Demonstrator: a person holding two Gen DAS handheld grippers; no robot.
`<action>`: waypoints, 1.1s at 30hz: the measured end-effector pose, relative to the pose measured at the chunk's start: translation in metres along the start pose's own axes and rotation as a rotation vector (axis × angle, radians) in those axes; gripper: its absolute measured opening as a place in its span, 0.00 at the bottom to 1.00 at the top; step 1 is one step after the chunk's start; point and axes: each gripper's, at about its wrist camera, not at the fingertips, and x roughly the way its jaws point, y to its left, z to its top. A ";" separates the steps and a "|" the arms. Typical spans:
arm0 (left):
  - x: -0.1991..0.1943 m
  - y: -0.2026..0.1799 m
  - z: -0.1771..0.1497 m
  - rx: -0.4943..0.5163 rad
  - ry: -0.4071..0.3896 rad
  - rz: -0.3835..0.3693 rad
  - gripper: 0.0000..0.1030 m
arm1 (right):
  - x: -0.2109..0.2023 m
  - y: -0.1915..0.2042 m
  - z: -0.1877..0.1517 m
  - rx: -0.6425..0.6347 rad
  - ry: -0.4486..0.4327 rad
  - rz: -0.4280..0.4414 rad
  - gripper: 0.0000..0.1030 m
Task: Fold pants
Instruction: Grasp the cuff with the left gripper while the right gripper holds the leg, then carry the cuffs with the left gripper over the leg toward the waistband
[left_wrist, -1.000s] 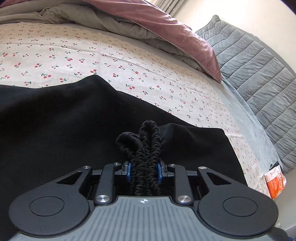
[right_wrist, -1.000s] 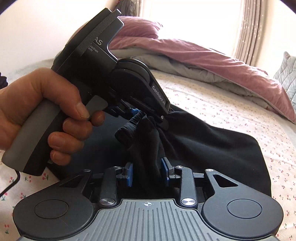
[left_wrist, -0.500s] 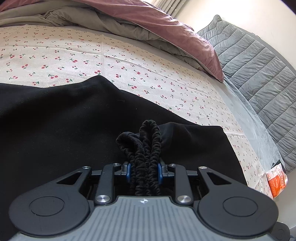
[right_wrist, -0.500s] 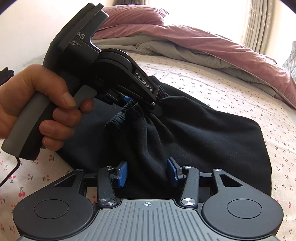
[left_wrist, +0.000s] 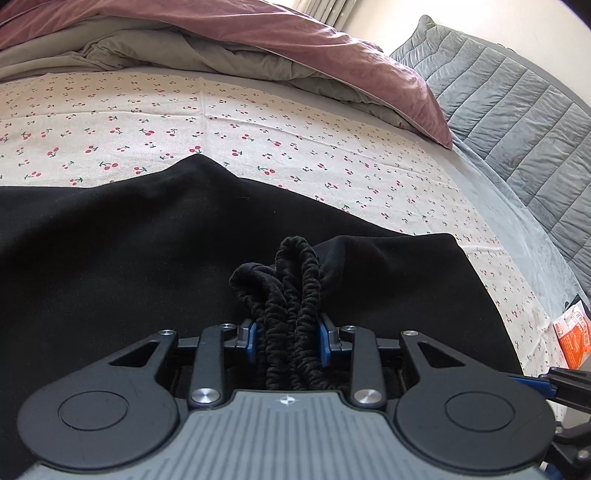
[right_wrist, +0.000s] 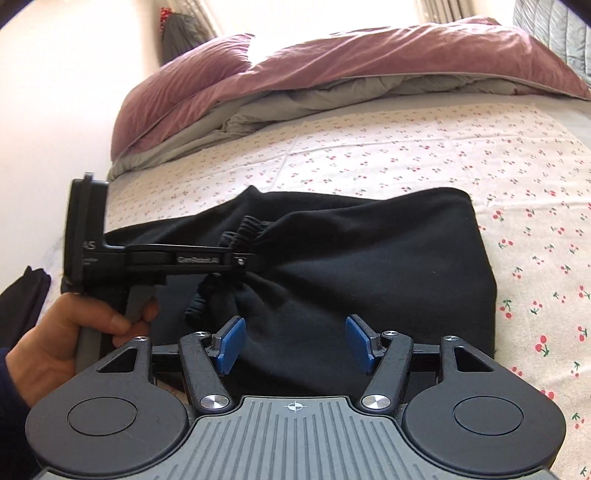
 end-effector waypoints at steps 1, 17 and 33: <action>0.000 0.000 0.000 0.001 -0.001 0.000 0.23 | 0.007 -0.003 -0.002 -0.007 0.026 -0.042 0.59; -0.012 -0.017 -0.012 0.097 -0.008 0.114 0.51 | 0.025 0.001 -0.030 -0.133 0.080 -0.135 0.59; -0.019 -0.012 -0.015 -0.008 -0.016 0.106 0.24 | 0.025 -0.010 -0.025 -0.090 0.087 -0.153 0.61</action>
